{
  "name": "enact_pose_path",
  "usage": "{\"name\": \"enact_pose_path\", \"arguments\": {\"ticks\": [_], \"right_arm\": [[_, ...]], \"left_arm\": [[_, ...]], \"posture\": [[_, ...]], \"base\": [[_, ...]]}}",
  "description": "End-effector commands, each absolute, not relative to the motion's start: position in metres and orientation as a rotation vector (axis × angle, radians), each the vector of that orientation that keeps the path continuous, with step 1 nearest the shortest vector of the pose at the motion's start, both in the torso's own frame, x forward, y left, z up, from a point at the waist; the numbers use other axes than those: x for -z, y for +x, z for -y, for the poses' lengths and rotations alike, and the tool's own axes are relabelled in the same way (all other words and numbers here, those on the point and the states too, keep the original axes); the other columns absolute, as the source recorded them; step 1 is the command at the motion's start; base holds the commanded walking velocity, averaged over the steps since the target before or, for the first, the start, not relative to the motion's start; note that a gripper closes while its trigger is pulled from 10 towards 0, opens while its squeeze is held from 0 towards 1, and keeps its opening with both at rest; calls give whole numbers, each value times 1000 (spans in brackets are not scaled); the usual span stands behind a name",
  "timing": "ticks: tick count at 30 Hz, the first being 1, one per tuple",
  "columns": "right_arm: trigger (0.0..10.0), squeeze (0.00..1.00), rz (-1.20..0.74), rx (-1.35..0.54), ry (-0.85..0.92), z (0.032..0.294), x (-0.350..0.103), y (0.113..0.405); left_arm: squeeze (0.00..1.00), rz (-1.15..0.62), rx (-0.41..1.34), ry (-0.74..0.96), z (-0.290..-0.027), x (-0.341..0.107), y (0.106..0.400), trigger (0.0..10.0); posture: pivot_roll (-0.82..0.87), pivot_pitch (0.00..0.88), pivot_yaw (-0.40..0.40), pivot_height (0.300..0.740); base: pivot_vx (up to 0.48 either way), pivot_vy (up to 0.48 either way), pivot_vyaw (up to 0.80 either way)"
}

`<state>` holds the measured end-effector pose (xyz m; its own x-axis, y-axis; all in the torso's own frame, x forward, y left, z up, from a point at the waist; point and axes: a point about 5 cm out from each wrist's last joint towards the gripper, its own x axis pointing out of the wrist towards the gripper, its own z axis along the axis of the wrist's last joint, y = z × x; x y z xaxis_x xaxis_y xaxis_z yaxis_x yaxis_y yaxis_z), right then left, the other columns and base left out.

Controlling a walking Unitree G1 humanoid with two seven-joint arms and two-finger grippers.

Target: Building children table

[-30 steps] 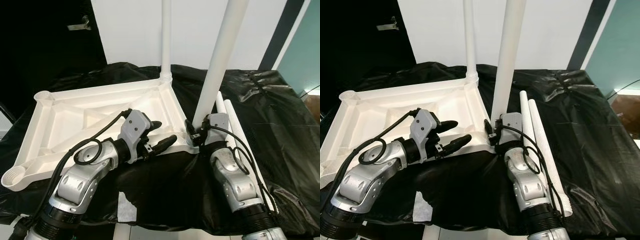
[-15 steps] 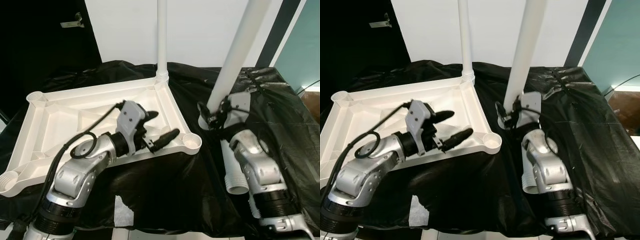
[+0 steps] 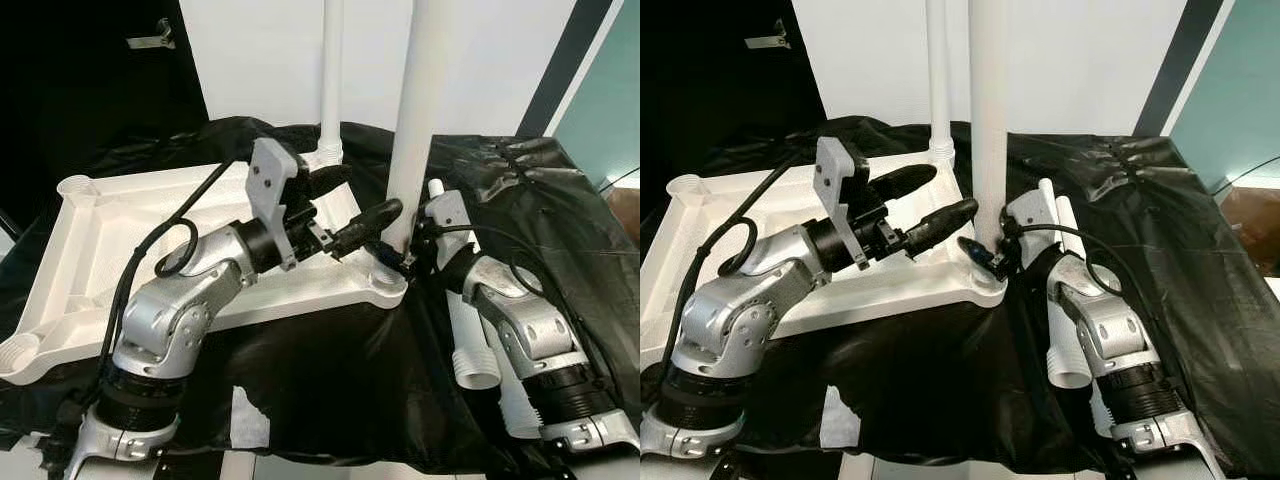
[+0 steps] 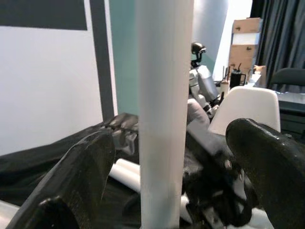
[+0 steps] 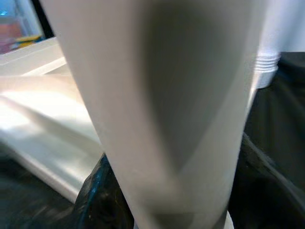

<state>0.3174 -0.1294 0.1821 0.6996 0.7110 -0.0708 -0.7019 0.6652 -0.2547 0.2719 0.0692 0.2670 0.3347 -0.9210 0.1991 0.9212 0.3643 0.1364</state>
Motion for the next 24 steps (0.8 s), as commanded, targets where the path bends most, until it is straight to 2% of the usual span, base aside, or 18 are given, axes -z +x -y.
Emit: {"name": "enact_pose_path", "arguments": {"ticks": [1,14,21,22,23,24], "right_arm": [[10000,0,19,-858,-286,127,-183,317],[10000,0,-26,-993,-388,133,-185,317],[10000,0,-53,-1051,-432,138,-186,317],[10000,0,-59,-1055,-438,138,-186,317],[10000,0,-62,-1061,-445,138,-186,318],[10000,0,-71,-1079,-457,138,-185,319]], "left_arm": [[0,277,1304,13,-63,-270,269,10000],[0,313,1337,25,-70,-297,281,10000],[0,323,1431,-8,-76,-315,279,10000],[0,321,1446,8,-76,-316,278,9020],[0,315,1463,7,-76,-319,278,9020],[0,316,1490,15,-74,-323,276,10000]], "posture": [[-20,0,-48,740],[-25,0,-39,740],[-25,0,-37,740],[-24,0,-38,740],[-21,0,-41,740],[-18,0,-42,740]], "base": [[0,0,0],[0,0,0],[0,0,0],[0,0,0],[0,0,0],[0,0,0]]}}
